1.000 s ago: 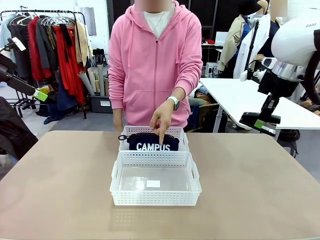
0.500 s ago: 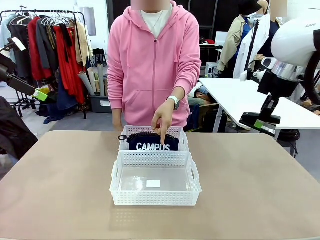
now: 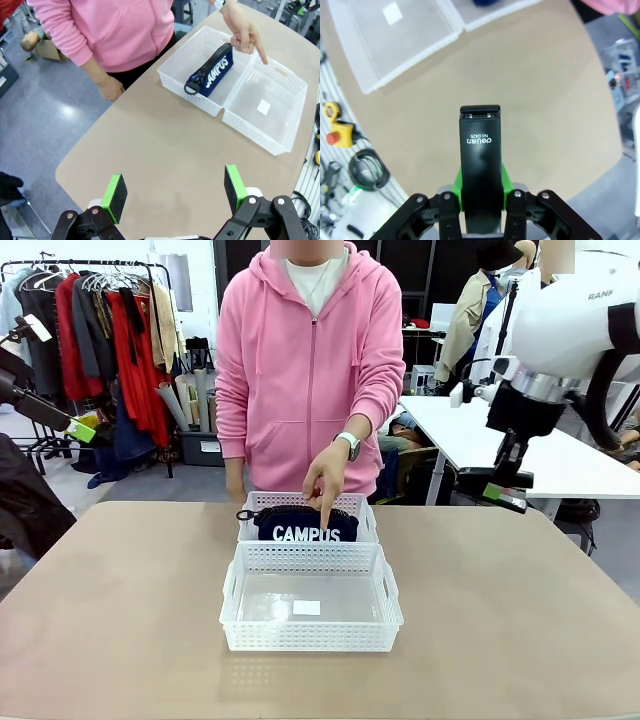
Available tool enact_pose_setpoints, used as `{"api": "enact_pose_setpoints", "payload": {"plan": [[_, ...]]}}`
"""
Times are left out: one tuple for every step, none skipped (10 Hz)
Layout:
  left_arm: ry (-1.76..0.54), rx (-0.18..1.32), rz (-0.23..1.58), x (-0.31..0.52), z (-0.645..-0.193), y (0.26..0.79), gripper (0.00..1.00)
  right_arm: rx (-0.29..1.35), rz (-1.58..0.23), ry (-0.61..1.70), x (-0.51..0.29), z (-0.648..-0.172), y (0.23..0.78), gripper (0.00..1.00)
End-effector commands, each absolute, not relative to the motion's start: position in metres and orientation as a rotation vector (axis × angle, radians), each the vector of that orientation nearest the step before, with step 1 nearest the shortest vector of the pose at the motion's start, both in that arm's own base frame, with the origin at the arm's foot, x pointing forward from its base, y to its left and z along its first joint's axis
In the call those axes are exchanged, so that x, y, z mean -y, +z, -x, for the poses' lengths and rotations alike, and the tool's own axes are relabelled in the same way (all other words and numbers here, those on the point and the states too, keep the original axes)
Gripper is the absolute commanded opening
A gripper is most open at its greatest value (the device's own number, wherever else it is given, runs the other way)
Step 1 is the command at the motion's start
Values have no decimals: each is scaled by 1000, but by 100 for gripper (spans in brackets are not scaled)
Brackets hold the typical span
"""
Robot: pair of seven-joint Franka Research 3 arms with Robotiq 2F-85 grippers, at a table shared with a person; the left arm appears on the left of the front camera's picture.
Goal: Distribute items into two baskets.
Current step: Place the picked Stapler into the Organizing basket as instructed by the person.
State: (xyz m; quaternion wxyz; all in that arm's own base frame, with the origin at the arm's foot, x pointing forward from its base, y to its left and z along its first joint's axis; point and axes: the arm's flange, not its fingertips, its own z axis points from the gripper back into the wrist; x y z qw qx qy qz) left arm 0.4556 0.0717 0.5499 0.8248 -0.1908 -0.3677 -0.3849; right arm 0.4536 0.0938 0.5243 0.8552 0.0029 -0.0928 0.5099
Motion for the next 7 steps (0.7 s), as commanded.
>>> {"api": "enact_pose_setpoints", "payload": {"plan": [[-817,789,406,-71,-455,550,100,217,47,1113,-110,-436,518,0],[-817,789,406,-71,-455,550,100,218,46,1147,-120,-431,513,0],[-817,789,406,-71,-455,550,100,224,51,1181,-132,-425,508,0],[-817,789,406,-71,-455,550,100,226,55,1215,-143,-421,504,0],[-817,789,406,-71,-455,550,100,223,56,1250,-156,-418,501,0],[-817,789,406,-71,-455,550,100,221,57,1282,-168,-416,498,0],[-817,789,406,-71,-455,550,100,220,57,1315,-182,-415,496,0]]}}
